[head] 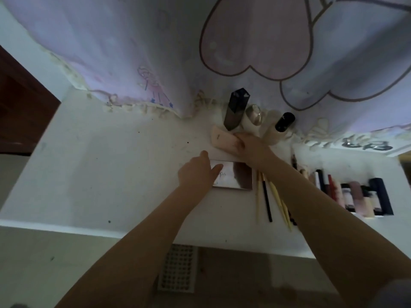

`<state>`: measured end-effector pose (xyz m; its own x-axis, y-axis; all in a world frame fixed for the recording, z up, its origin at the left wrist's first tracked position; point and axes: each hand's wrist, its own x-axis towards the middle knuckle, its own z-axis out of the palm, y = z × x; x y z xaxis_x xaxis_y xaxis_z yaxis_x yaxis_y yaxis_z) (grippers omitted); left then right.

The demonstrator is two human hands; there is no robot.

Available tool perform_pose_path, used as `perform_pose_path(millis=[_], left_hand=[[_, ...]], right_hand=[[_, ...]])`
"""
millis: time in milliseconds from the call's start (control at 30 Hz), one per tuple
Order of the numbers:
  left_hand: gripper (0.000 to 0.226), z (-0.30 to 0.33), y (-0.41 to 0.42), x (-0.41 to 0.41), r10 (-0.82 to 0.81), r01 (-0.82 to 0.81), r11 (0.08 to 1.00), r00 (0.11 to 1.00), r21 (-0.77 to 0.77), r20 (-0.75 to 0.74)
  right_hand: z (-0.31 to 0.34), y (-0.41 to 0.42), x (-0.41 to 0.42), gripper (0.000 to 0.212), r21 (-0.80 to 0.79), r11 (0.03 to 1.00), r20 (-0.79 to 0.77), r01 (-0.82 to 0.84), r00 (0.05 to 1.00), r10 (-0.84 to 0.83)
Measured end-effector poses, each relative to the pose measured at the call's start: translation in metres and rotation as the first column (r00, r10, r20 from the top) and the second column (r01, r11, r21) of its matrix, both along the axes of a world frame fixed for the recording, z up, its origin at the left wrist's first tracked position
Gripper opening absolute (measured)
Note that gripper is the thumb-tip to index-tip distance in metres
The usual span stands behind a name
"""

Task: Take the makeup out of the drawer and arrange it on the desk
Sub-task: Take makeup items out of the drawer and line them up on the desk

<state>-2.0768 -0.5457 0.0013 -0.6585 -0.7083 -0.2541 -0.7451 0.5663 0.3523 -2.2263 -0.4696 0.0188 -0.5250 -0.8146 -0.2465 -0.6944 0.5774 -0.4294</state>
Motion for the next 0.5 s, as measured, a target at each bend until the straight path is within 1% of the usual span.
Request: perform_pose_path(millis=[133,200,233,300,333,367,400,433,500], left_hand=[[0.042,0.004,0.0,0.001,-0.001,0.001,0.999,1.0,0.051,-0.006],[0.038,0.011,0.003,0.008,-0.002,0.004,0.994,1.0,0.112,-0.016],[0.036,0.015,0.006,0.014,-0.007,0.009,0.99,1.0,0.141,-0.02],[0.03,0.026,0.012,0.036,-0.037,0.039,0.986,0.999,0.164,-0.02],[0.028,0.031,0.016,0.052,-0.054,0.058,0.982,0.998,0.182,-0.028],[0.028,0.033,0.021,0.071,-0.066,0.074,0.973,0.997,0.219,-0.043],[0.029,0.032,0.028,0.092,-0.073,0.085,0.959,0.996,0.271,-0.053],[0.03,0.028,0.037,0.115,-0.079,0.09,0.943,0.996,0.32,-0.047],[0.027,0.01,0.059,0.158,-0.109,0.082,0.916,0.993,0.392,0.046]], right_hand=[[-0.002,0.003,0.004,0.035,0.063,0.997,-0.203,0.041,0.979,-0.027],[0.003,0.009,0.013,0.037,0.029,0.999,-0.281,0.028,0.96,-0.019],[0.007,0.013,0.02,0.038,-0.026,1.0,-0.276,0.002,0.961,-0.009],[0.021,0.026,0.044,0.037,-0.187,0.982,-0.207,-0.039,0.978,-0.001],[0.027,0.035,0.06,0.033,-0.27,0.961,-0.171,-0.058,0.985,0.012],[0.031,0.048,0.078,0.028,-0.338,0.937,-0.121,-0.085,0.992,0.046],[0.031,0.063,0.099,0.025,-0.374,0.92,-0.046,-0.117,0.993,0.107],[0.026,0.08,0.121,0.024,-0.358,0.921,0.041,-0.152,0.983,0.178],[0.002,0.115,0.161,0.025,-0.215,0.95,0.196,-0.226,0.943,0.269]])
